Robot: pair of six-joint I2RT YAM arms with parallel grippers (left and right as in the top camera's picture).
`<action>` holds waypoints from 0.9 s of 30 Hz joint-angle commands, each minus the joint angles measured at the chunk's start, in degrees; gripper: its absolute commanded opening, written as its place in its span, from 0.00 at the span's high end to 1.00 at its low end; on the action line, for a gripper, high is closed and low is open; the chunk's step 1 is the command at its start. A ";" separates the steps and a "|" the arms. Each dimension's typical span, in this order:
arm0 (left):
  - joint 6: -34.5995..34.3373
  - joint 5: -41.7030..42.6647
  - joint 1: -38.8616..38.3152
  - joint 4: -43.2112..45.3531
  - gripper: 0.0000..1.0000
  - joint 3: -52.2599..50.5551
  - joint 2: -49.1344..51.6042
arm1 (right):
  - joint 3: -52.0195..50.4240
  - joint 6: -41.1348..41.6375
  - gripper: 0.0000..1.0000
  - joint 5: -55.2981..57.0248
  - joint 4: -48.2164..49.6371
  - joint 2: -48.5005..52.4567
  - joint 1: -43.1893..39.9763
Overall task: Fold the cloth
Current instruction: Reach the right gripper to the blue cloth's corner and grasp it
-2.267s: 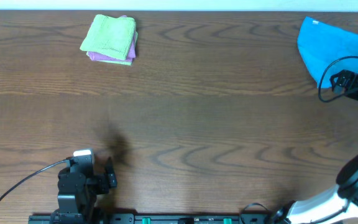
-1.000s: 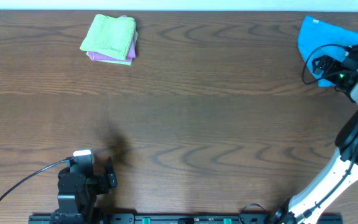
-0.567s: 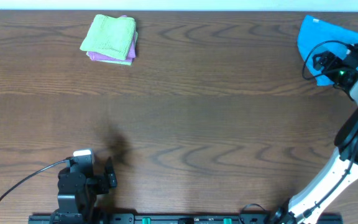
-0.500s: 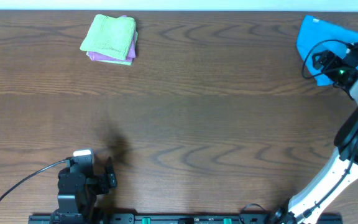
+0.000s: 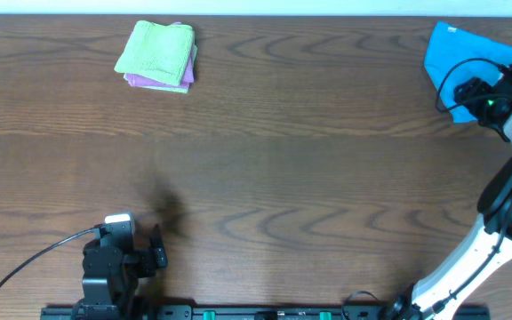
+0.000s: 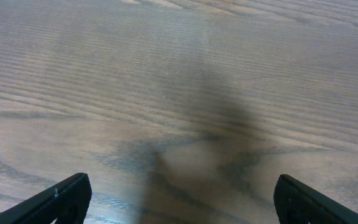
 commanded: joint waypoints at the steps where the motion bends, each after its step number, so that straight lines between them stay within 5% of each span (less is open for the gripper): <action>1: 0.42 0.24 0.39 -2.47 0.05 -2.01 -0.37 | 0.85 -3.63 0.28 5.51 -0.79 -1.29 1.49; 3: 0.42 0.24 0.39 -2.47 0.05 -2.01 -0.37 | 0.81 -5.07 0.23 5.51 -0.35 -1.03 1.81; 7: 0.42 0.24 0.39 -2.47 0.05 -2.01 -0.37 | 0.81 -6.93 0.33 6.82 -0.13 0.37 2.38; 10: 0.42 0.24 0.39 -2.47 0.05 -2.01 -0.37 | 0.81 -6.88 0.58 6.51 -0.33 1.25 3.10; 11: 0.39 0.24 0.39 -2.47 0.05 -2.01 -0.37 | 0.81 -6.88 0.79 6.54 -0.31 1.31 3.56; 12: 0.42 0.24 0.39 -2.47 0.05 -2.01 -0.37 | 0.81 -6.88 0.88 6.56 -0.31 1.31 3.87; 16: 0.42 0.24 0.39 -2.47 0.05 -2.01 -0.37 | 0.81 -6.88 0.99 6.64 -0.55 1.31 4.70; 17: 0.42 0.24 0.39 -2.47 0.05 -2.01 -0.37 | 0.81 -6.91 0.95 6.82 -0.63 1.31 4.83; 18: 0.42 0.24 0.39 -2.47 0.05 -2.01 -0.37 | 0.81 -6.97 0.57 6.84 -0.81 1.31 4.92; 19: 0.42 0.24 0.39 -2.47 0.05 -2.01 -0.37 | 0.81 -7.10 0.01 6.84 -0.98 1.31 5.05; 27: 0.42 0.24 0.39 -2.49 0.05 -2.01 -0.37 | 0.83 -7.13 0.01 7.10 -1.68 0.50 5.38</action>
